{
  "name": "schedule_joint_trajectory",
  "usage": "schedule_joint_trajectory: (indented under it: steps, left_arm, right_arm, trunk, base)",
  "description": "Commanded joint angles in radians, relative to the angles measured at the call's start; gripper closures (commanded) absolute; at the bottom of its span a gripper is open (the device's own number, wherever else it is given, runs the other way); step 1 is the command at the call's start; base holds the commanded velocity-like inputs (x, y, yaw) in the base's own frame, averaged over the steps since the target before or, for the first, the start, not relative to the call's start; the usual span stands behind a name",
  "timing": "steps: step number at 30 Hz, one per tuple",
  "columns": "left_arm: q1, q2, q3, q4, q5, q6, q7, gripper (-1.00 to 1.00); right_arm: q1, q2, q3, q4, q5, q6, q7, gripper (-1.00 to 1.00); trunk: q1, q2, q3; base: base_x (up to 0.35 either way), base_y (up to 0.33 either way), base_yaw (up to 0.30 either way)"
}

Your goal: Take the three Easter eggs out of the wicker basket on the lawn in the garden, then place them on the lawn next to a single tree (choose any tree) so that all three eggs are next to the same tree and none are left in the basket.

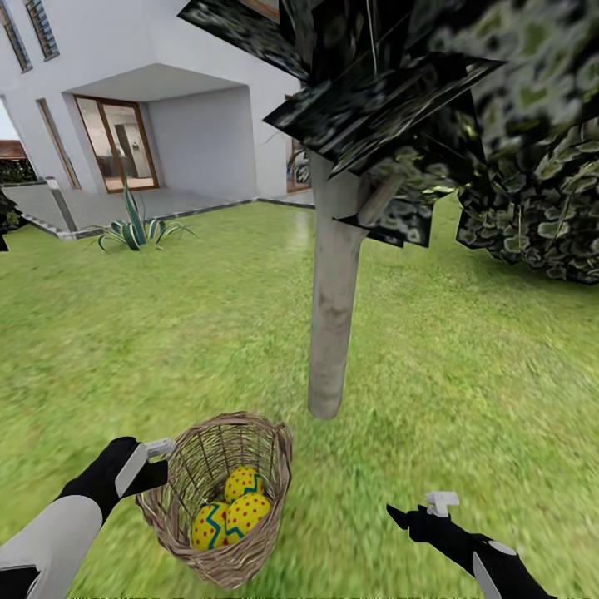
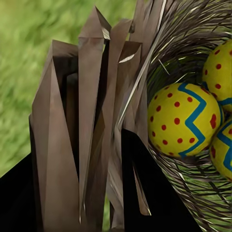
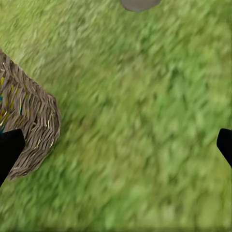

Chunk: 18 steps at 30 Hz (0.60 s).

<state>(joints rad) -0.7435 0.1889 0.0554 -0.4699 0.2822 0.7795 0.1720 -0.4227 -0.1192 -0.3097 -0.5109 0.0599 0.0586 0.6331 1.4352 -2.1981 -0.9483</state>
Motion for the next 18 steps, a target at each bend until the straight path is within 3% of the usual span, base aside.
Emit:
schedule_joint_trajectory:
  steps: [1,14,18]
  left_arm:
    - [-0.001,0.000,0.003,-0.002,0.019,0.003,0.007,1.00]
    - [-0.001,0.000,0.003,-0.001,0.019,0.003,0.006,1.00]
    - [-0.001,0.000,0.003,-0.003,0.016,0.003,0.007,1.00]
  right_arm:
    - [-0.001,0.001,-0.008,-0.001,0.006,0.006,0.008,-1.00]
    - [-0.001,0.001,-0.008,-0.001,0.006,0.006,0.008,-1.00]
    - [-0.001,0.001,-0.009,-0.001,0.006,0.007,0.008,-1.00]
  trunk:
    - [0.004,-0.008,-0.004]
    - [0.054,-0.099,-0.045]
    - [0.054,-0.099,-0.045]
  base:
    - [0.000,0.000,0.000]
    - [0.000,0.000,0.000]
    - [0.000,0.000,0.000]
